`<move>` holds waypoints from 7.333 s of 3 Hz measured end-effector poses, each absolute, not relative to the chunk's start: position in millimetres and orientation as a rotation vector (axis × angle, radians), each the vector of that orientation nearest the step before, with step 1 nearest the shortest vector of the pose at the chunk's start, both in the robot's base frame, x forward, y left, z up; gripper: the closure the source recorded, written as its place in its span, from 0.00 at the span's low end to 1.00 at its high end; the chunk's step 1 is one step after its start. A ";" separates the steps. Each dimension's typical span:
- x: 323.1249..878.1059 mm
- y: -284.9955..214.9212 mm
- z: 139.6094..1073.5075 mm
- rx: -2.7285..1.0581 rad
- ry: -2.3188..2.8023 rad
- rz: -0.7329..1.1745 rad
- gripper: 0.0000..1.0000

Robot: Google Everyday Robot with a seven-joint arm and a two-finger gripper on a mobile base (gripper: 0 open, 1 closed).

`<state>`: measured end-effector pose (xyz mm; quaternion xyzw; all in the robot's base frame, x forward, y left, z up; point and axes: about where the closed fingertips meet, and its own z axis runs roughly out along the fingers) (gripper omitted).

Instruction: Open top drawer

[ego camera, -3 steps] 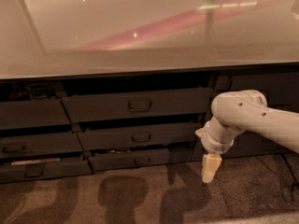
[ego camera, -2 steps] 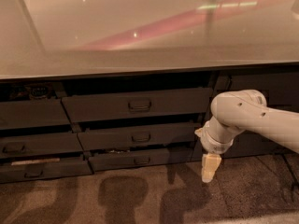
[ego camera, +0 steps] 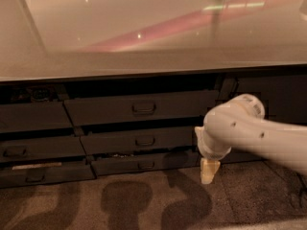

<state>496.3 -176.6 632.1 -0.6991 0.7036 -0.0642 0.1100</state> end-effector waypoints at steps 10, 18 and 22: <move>586.3 -173.8 684.0 -1.830 1.887 -0.496 0.00; 670.1 -158.4 640.2 -2.016 2.027 -0.674 0.00; 691.6 -174.1 641.1 -1.808 1.914 -0.249 0.00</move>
Offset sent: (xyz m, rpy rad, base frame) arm -0.0026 0.0163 0.0001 -0.0588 -0.1353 0.0475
